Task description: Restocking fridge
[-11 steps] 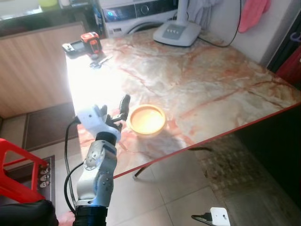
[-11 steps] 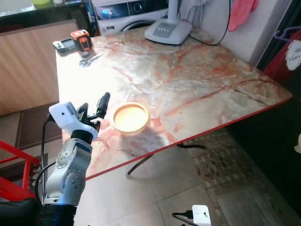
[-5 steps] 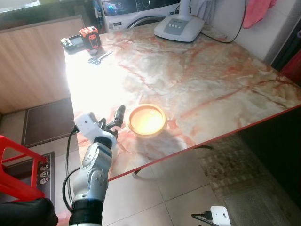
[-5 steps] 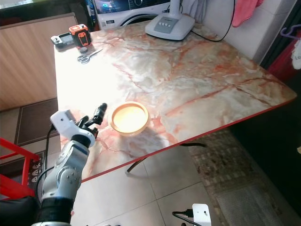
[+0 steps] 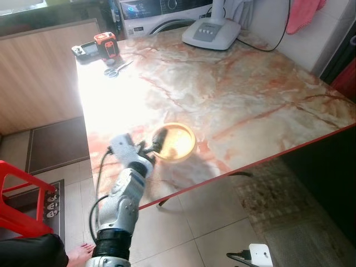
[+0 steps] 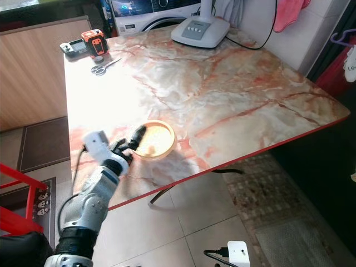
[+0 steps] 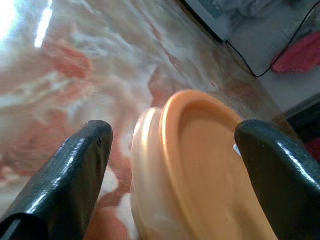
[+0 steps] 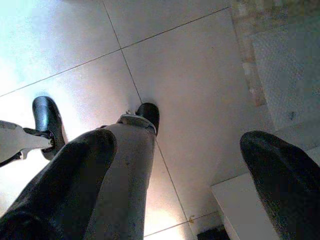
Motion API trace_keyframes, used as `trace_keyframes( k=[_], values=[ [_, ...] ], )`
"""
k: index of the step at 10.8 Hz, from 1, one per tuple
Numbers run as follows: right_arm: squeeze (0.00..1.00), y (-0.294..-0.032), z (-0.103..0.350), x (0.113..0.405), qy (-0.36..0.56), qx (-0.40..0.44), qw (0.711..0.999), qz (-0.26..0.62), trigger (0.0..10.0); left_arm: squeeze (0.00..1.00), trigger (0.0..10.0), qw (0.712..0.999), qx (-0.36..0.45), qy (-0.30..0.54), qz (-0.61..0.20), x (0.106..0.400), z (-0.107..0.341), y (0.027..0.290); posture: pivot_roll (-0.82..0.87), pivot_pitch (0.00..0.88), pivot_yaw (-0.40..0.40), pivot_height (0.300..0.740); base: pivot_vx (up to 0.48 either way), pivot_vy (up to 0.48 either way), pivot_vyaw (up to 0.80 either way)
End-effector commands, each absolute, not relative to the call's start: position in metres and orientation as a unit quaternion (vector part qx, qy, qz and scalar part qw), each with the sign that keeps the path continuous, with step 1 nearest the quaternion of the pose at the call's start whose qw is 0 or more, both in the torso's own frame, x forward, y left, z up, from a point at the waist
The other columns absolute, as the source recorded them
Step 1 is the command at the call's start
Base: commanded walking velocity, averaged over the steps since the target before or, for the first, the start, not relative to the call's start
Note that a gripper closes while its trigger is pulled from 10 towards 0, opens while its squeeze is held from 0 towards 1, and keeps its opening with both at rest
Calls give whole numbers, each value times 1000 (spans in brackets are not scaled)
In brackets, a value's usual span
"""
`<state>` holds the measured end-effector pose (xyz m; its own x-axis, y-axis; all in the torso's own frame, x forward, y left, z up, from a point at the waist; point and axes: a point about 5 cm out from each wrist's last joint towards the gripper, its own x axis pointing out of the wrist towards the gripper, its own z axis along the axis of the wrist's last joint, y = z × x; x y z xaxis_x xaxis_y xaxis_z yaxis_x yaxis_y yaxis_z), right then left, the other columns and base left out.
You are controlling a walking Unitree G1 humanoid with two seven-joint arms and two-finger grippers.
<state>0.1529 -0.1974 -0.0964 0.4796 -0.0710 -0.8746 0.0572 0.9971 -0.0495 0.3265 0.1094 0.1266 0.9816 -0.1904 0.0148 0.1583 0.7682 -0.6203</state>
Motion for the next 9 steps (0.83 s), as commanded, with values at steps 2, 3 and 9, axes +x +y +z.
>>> trace_keyframes(
  k=[2, 3, 9],
  values=[
    [0, -196, -99, 147, 518, -10, 854, -35, 10000, 0, 10000, 940, -327, 21, -97, 330, 126, 108, -8, 104, 24, 740, 0, 0, 0],
    [0, -196, -99, 147, 518, -9, 855, -35, 10000, 0, 10000, 938, -330, 23, -104, 331, 126, 105, -13, 103, 23, 740, 0, 0, 0],
    [0, -196, -99, 147, 517, -9, 855, -36, 10000, 0, 10000, 941, -321, 23, -106, 338, 124, 99, -19, 109, 19, 740, 0, 0, 0]
  ],
)
